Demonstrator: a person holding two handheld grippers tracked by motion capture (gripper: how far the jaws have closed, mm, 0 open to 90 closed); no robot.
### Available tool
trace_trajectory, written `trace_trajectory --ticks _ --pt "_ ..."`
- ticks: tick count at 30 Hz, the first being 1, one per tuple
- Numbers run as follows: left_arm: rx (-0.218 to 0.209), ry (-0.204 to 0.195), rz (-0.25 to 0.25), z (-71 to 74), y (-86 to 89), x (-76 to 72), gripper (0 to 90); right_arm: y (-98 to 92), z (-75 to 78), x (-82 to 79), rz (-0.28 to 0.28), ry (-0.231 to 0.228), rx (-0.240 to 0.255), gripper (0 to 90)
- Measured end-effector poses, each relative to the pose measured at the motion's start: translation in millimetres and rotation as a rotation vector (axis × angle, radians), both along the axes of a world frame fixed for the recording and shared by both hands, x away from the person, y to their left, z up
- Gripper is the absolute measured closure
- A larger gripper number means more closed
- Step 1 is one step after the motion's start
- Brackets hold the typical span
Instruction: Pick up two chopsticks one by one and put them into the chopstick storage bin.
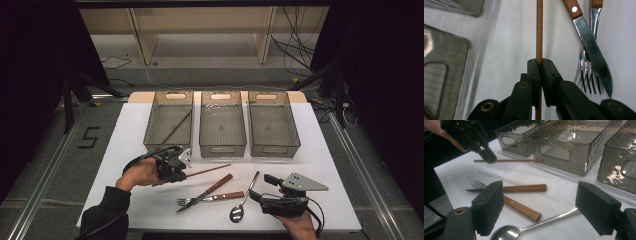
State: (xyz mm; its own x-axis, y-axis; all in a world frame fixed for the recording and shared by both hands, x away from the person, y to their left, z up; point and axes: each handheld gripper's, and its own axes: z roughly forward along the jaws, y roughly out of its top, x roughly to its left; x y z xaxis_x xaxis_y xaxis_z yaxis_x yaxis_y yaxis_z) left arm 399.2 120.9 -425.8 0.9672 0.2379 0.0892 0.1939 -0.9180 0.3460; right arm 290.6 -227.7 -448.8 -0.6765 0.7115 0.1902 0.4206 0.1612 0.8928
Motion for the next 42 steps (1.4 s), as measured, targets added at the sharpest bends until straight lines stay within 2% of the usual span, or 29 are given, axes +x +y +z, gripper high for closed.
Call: trace_trajectory --ticks 1,6,9,11,12,15,16,17,20,21,26,28,32,37,42 --pt "-0.016 -0.002 0.026 4.6 2.1 0.4 84.7 0.0 0.0 0.0 0.0 0.0 0.0 23.4" --pt "-0.044 -0.015 0.072 11.7 7.1 2.7 84.7 -0.2 -0.2 0.1 0.0 -0.001 0.0 23.5" --pt "-0.073 -0.02 0.128 16.6 11.6 6.0 84.6 -0.1 -0.2 0.1 0.0 0.0 0.001 23.4" --pt "-0.08 -0.019 0.14 17.5 12.6 6.8 84.6 0.0 -0.2 0.0 0.001 0.0 0.0 23.4" --pt "-0.1 -0.02 0.17 20.0 14.9 8.4 84.6 0.0 -0.3 0.1 0.001 0.0 0.0 23.4" --pt "-0.115 -0.026 0.2 22.3 17.1 10.0 84.6 0.0 -0.3 0.0 0.001 0.0 0.0 23.4" --pt "-0.134 -0.034 0.245 24.9 19.8 12.1 84.6 0.0 -0.3 0.0 0.001 0.0 -0.001 23.4" --pt "-0.134 -0.034 0.245 24.9 19.8 12.1 84.6 0.0 -0.3 0.0 0.0 0.0 -0.001 23.4" --pt "-0.16 -0.045 0.305 29.1 26.0 15.7 84.6 0.0 -0.2 0.0 -0.001 0.0 -0.001 23.4" --pt "-0.16 -0.045 0.305 29.1 26.0 15.7 84.6 0.0 -0.2 0.1 -0.001 0.0 -0.001 23.4" --pt "-0.209 -0.056 0.375 37.6 36.1 21.4 84.6 0.4 -0.4 -0.1 0.001 0.002 -0.002 23.4" --pt "-0.213 -0.058 0.384 40.1 38.5 22.3 84.6 0.3 -0.5 -0.1 0.001 0.001 -0.001 23.4" --pt "-0.251 -0.085 0.422 51.7 49.1 26.7 84.6 -0.2 -1.0 0.4 -0.003 0.004 0.0 23.5" --pt "-0.299 -0.098 0.466 59.8 58.2 34.3 84.6 0.2 -1.2 0.6 -0.003 0.006 0.0 23.4" --pt "-0.292 -0.121 0.487 65.2 61.1 45.4 84.6 0.3 -1.3 0.6 -0.003 0.006 0.0 23.4"
